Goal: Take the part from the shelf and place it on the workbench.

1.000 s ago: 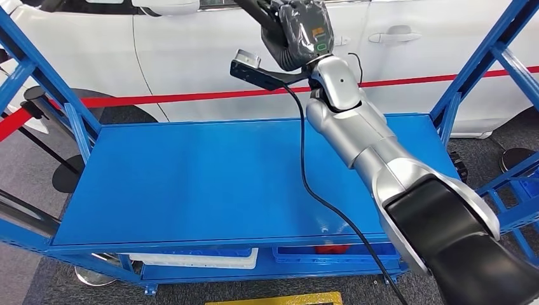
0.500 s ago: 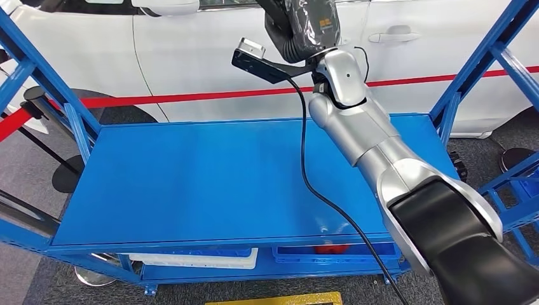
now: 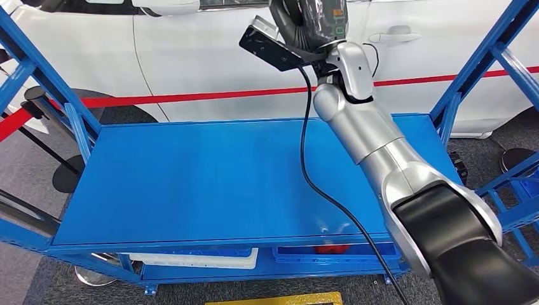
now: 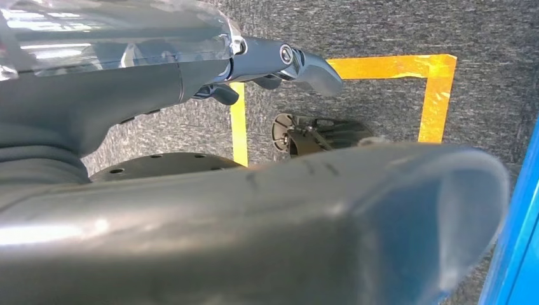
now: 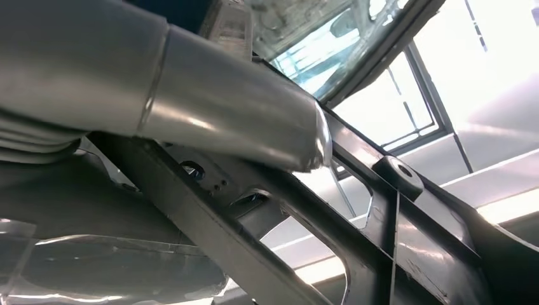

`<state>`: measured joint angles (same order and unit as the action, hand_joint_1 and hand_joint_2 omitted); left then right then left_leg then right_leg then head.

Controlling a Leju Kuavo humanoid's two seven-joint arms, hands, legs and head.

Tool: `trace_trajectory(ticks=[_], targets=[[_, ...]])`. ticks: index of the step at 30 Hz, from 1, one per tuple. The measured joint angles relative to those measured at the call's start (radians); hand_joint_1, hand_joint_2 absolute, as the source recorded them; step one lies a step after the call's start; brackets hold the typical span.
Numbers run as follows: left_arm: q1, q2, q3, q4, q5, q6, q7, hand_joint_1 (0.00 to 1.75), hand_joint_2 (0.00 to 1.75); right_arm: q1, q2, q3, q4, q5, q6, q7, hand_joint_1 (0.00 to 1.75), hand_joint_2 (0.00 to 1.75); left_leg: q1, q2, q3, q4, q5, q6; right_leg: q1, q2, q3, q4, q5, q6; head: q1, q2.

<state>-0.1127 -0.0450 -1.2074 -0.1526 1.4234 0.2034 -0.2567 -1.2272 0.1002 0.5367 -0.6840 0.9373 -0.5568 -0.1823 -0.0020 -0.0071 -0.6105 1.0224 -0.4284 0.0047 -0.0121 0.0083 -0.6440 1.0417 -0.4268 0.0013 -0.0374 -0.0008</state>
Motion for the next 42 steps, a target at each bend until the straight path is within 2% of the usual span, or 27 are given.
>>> trace_trajectory(ticks=[14, 22, 25, 31, 38, 42], targets=[[-0.002, 0.000, 0.000, 0.000, 0.009, 0.003, 0.000, 0.00, 0.00, 0.020, -0.006, -0.041, -0.038, -0.090, 0.054, -0.042, 1.75, 0.00, 0.000, 0.000, 0.000, 0.000, 0.000, 0.000, 0.000, 0.000, 0.000, 0.000, 0.000, 0.000, 0.000, 0.000], [-0.001, 0.000, 0.000, 0.000, 0.020, 0.003, 0.000, 0.00, 0.00, 0.051, -0.001, -0.119, -0.093, -0.437, 0.324, -0.142, 1.75, 0.00, 0.000, -0.001, -0.001, 0.000, 0.000, 0.000, 0.000, -0.001, 0.000, 0.000, 0.000, 0.000, 0.000, 0.000], [-0.001, 0.000, 0.000, 0.000, 0.023, 0.004, 0.001, 0.00, 0.00, 0.059, 0.000, -0.158, -0.125, -0.570, 0.444, -0.149, 1.75, 0.00, 0.000, -0.001, -0.001, 0.000, 0.000, 0.000, 0.000, -0.002, 0.000, 0.000, 0.000, 0.000, 0.000, 0.000], [-0.001, 0.000, 0.000, 0.000, 0.027, 0.006, 0.009, 0.00, 0.00, 0.082, -0.002, -0.221, -0.199, -0.918, 0.729, -0.127, 1.75, 0.00, 0.000, -0.001, -0.001, 0.000, 0.000, 0.000, 0.000, -0.002, 0.000, 0.000, 0.000, 0.000, 0.000, 0.000], [-0.001, 0.000, 0.001, 0.000, 0.034, 0.019, 0.014, 0.00, 0.00, 0.139, -0.023, -0.232, -0.302, -1.207, 0.865, -0.111, 1.75, 0.00, 0.000, -0.001, 0.000, 0.000, 0.000, 0.000, 0.000, -0.002, 0.000, 0.000, 0.000, 0.000, 0.000, 0.000], [0.000, 0.000, 0.002, 0.000, 0.041, 0.026, 0.015, 0.00, 0.00, 0.209, -0.043, -0.233, -0.386, -1.348, 0.934, -0.113, 1.75, 0.00, 0.000, -0.001, 0.000, 0.000, 0.000, 0.000, 0.000, -0.002, 0.000, 0.000, 0.000, 0.000, 0.000, 0.000]])
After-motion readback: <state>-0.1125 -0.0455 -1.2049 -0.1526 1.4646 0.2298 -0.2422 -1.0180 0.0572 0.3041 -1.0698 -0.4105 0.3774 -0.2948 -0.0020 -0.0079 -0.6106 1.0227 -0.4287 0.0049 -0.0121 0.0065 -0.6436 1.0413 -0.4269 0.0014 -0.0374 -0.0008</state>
